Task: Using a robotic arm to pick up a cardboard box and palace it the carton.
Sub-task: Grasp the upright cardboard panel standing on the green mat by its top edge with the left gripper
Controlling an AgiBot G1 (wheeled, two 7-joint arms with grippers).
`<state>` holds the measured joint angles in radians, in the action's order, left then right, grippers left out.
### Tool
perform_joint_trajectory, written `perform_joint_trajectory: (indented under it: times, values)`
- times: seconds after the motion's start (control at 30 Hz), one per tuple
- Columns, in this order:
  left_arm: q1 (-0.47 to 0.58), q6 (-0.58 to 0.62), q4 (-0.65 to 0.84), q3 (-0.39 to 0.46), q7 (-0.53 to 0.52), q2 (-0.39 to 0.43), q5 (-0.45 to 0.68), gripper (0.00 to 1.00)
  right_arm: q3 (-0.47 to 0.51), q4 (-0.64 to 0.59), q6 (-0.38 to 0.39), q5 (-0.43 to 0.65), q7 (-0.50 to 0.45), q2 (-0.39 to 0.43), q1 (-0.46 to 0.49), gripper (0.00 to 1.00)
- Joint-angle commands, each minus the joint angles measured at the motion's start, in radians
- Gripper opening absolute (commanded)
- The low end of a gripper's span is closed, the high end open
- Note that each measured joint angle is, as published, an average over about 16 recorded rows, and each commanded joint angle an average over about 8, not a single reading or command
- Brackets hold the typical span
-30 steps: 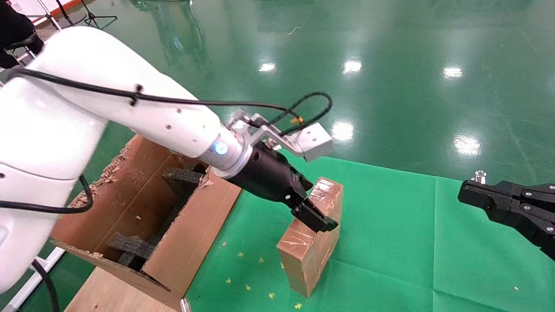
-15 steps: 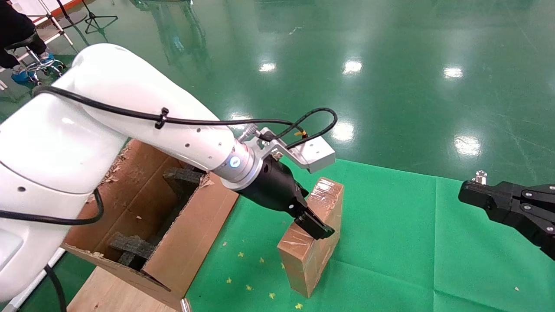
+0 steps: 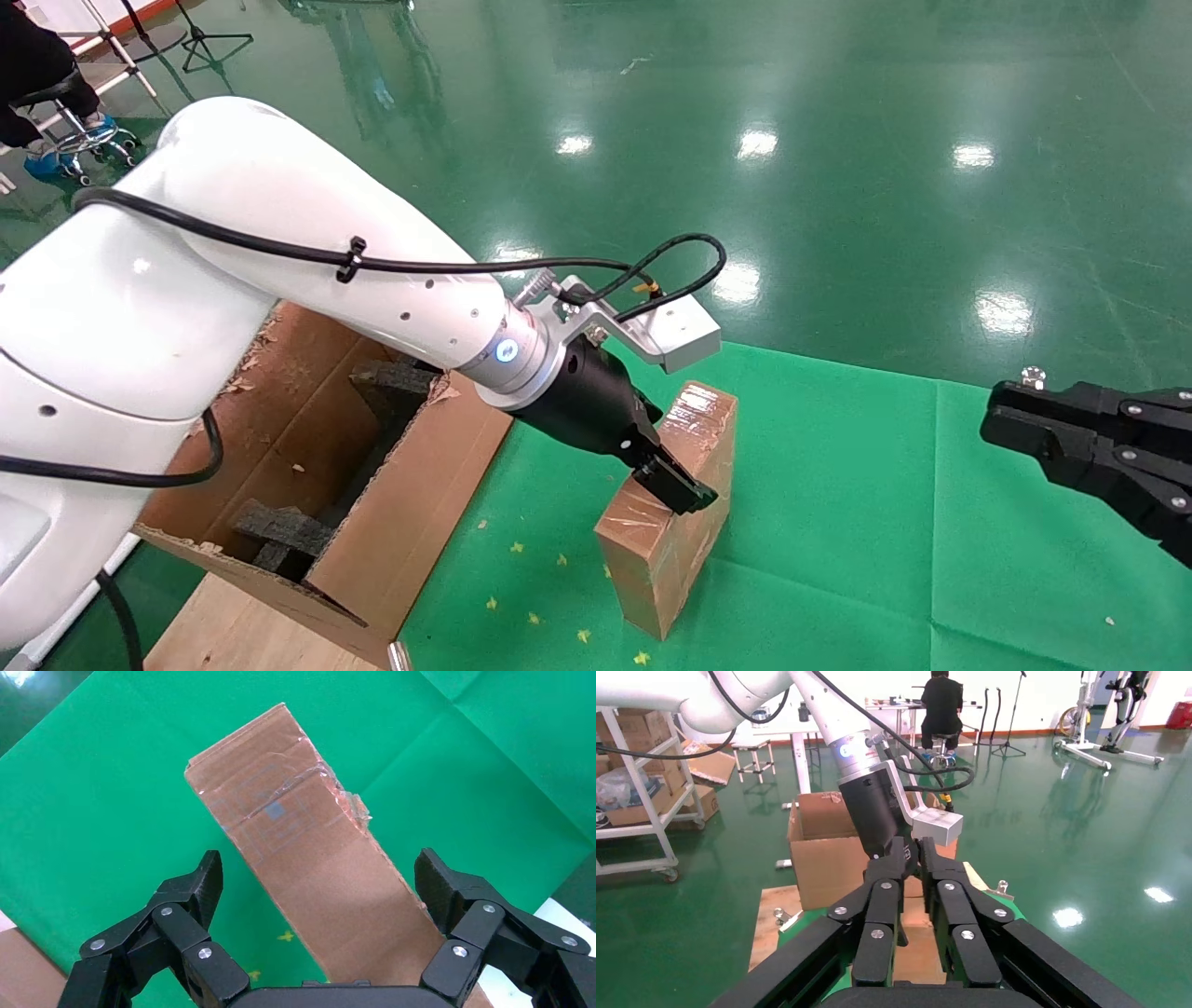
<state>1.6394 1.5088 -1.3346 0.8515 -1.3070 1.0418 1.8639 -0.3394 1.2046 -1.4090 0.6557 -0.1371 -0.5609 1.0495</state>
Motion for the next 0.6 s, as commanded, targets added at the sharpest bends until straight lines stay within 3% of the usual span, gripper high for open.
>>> perform_joint_trajectory:
  times: [0.03, 0.6]
  values:
    - [0.0, 0.0, 0.0, 0.0, 0.0, 0.0, -0.001, 0.0, 0.0, 0.0, 0.0, 0.0, 0.0, 0.0, 0.0, 1.0]
    - [-0.002, 0.0, 0.001, -0.003, 0.0, -0.002, -0.004, 0.0, 0.0, 0.0, 0.0, 0.0, 0.0, 0.0, 0.0, 1.0]
